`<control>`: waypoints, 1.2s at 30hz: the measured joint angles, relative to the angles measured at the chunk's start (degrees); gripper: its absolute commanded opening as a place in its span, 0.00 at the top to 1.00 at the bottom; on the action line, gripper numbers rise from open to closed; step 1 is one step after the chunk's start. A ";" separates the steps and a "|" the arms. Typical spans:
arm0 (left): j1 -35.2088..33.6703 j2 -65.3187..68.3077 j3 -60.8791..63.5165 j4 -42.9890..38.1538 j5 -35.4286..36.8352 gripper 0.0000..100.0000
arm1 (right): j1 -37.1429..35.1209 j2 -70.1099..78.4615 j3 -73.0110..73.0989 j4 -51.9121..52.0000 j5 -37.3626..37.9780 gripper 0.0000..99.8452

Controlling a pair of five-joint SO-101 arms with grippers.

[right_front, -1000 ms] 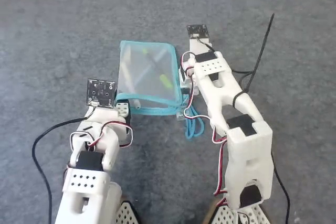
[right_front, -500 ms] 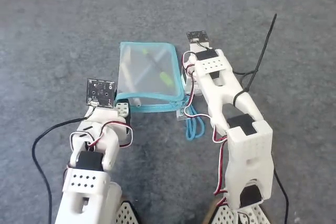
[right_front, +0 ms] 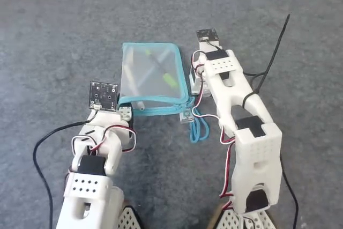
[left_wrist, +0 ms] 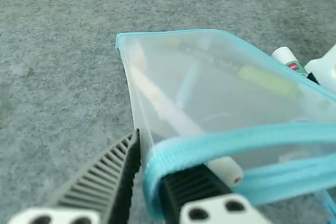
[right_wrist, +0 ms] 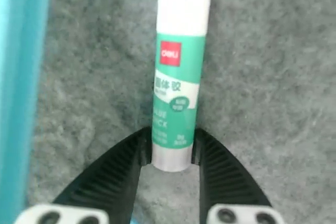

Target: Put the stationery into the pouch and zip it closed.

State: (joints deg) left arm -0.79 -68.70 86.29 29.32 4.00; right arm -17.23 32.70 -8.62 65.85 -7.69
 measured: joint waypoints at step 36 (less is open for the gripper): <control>0.00 0.00 0.00 0.00 0.00 0.99 | -20.22 -70.33 27.96 34.73 28.31 0.99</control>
State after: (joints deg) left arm -0.79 -68.70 86.29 29.32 4.00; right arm -37.45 -37.63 19.34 100.57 20.62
